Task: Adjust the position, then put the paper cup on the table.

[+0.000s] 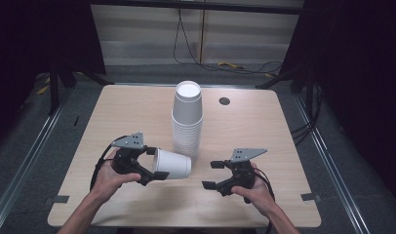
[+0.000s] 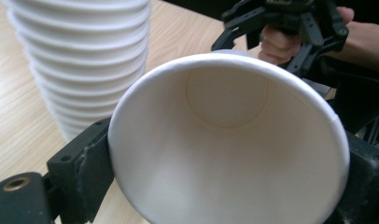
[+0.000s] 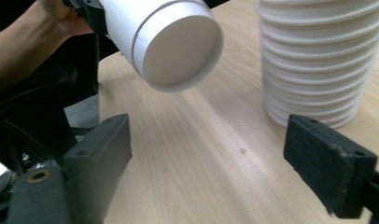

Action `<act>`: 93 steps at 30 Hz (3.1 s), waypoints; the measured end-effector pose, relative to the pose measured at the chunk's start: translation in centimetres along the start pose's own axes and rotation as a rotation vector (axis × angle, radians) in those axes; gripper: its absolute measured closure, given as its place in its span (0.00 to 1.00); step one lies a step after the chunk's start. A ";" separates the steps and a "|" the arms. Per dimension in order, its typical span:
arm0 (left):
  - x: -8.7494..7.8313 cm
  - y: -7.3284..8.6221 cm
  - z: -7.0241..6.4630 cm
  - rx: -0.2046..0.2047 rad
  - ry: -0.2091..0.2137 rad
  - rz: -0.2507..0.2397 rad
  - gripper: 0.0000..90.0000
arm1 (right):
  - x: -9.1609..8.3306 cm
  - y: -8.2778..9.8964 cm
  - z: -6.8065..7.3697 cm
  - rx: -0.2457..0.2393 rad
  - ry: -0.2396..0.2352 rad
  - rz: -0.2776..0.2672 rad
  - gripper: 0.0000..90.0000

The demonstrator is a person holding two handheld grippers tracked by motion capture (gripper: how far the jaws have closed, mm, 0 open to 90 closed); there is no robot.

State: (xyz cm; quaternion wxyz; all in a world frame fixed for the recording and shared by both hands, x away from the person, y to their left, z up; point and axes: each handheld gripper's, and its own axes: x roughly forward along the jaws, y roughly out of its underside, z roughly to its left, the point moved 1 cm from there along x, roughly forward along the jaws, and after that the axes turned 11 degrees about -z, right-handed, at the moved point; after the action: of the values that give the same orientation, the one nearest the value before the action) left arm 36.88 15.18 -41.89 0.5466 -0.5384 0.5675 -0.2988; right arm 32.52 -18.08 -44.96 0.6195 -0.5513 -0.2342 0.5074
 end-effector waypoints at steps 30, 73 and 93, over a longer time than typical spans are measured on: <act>-5.9 -0.5 3.8 0.010 -0.285 0.139 0.10 | -1.8 0.0 -1.6 0.003 0.145 -0.012 0.19; -2.5 -0.2 10.0 -0.030 -0.462 0.578 0.09 | -0.9 0.4 -2.0 0.036 0.119 0.039 0.18; -2.1 -1.6 10.7 -0.025 -0.452 0.645 0.08 | -0.9 0.4 -2.2 0.047 0.123 0.039 0.18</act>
State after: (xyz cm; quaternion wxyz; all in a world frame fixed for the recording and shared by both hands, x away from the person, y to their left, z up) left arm 47.02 19.41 -42.15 0.7168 -0.3913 0.5767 0.0213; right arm 33.86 -19.87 -45.73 0.6356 -0.5713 -0.1728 0.4898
